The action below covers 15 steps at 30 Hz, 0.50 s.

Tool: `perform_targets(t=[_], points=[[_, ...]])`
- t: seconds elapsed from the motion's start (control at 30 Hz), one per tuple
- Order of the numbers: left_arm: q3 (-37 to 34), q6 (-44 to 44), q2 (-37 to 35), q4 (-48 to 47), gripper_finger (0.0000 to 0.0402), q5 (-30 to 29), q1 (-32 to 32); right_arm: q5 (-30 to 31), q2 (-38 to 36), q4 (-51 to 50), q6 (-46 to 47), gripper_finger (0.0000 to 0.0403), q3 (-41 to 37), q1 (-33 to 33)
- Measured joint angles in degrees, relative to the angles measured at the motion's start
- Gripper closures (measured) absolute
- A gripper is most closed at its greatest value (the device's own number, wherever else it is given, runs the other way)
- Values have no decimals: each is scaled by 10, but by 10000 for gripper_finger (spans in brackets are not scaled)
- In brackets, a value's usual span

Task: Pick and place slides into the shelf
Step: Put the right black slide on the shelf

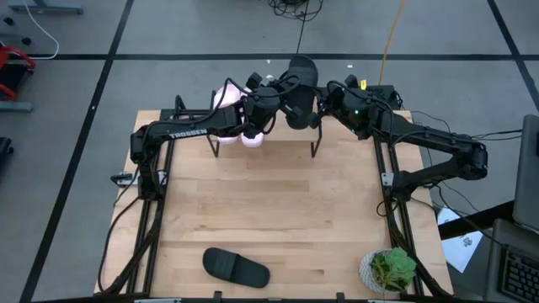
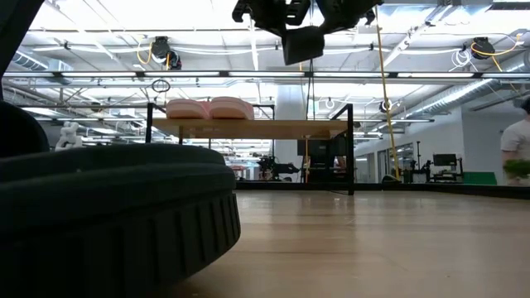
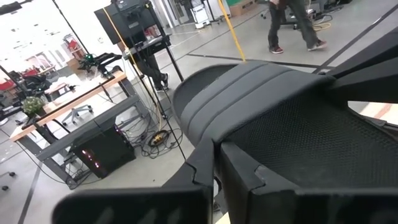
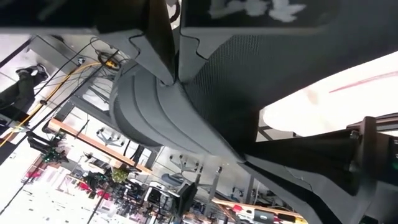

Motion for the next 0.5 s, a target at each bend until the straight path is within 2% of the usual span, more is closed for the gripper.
perform_targets(t=[0.5], points=[[0,-38,0,-9,278,7,2,2,0,2,-5,403,0,0]])
